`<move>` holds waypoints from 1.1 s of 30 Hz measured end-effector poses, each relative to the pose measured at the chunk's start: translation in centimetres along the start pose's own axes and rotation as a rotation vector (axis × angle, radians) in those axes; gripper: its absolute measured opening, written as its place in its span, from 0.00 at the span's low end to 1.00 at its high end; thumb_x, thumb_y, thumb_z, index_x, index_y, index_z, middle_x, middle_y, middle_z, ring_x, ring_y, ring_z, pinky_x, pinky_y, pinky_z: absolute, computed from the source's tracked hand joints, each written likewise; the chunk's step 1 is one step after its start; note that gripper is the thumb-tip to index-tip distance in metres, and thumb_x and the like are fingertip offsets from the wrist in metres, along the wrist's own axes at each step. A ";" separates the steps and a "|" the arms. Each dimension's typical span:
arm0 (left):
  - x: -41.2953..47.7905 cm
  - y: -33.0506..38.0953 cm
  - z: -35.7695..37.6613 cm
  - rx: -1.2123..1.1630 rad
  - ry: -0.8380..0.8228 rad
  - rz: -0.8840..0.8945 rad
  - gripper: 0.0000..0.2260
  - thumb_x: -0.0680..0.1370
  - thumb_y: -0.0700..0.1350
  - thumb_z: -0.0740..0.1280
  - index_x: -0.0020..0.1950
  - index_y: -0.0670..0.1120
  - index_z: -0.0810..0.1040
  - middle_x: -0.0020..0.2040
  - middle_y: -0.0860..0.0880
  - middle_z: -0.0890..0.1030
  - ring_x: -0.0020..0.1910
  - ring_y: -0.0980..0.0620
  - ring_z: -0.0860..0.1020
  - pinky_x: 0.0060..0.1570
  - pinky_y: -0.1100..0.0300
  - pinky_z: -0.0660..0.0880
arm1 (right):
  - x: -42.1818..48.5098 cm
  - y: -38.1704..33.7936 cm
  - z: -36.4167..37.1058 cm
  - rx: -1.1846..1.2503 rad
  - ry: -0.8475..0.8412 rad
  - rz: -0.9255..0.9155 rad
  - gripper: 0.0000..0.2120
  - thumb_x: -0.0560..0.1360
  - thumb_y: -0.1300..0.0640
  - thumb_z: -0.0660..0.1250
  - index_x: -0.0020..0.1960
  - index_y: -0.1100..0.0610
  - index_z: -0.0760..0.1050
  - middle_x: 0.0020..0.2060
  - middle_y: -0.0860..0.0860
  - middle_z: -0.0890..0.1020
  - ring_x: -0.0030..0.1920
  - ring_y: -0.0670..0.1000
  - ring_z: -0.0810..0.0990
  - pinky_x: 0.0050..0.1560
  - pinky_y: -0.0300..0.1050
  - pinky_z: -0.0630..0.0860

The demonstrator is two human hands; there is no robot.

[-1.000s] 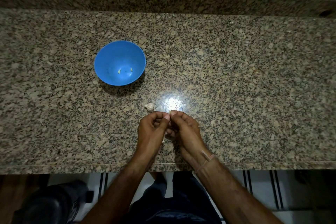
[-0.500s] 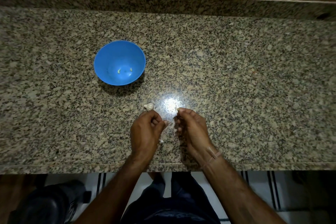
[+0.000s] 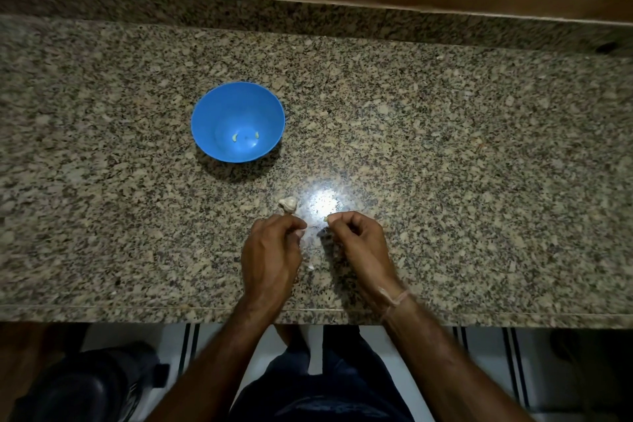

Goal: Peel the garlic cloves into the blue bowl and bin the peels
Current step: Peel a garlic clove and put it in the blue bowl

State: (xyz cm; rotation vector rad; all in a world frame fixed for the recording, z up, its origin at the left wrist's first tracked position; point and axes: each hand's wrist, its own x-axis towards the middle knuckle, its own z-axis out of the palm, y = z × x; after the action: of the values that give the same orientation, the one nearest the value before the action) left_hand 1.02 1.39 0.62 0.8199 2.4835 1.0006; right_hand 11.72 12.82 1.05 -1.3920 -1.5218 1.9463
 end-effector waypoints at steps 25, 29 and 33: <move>0.7 -5.2 -3.9 -0.220 0.177 -0.202 0.06 0.81 0.40 0.69 0.49 0.50 0.83 0.44 0.56 0.84 0.45 0.60 0.81 0.45 0.60 0.79 | 0.6 1.4 4.9 -0.158 -0.098 -0.141 0.08 0.79 0.66 0.72 0.54 0.57 0.86 0.53 0.50 0.88 0.53 0.48 0.87 0.52 0.44 0.84; 2.0 -7.2 -4.3 -0.129 0.157 -0.166 0.08 0.81 0.36 0.67 0.52 0.47 0.83 0.48 0.51 0.84 0.46 0.56 0.81 0.41 0.73 0.72 | 1.1 2.6 2.4 -0.257 -0.034 -0.171 0.10 0.78 0.67 0.73 0.53 0.55 0.86 0.49 0.49 0.89 0.53 0.49 0.87 0.59 0.54 0.84; 0.4 -7.5 -3.4 -0.154 0.169 -0.129 0.09 0.78 0.36 0.71 0.52 0.50 0.78 0.47 0.52 0.79 0.41 0.57 0.77 0.39 0.66 0.76 | 0.4 3.2 -0.5 -0.301 0.035 -0.205 0.12 0.77 0.70 0.71 0.55 0.58 0.85 0.50 0.50 0.88 0.53 0.47 0.87 0.59 0.54 0.84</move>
State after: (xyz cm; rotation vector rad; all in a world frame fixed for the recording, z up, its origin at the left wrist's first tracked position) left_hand -3.84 -4.49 -2.40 0.5403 2.5212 1.2417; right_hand 12.89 12.17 -1.91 -1.3103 -1.9188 1.6140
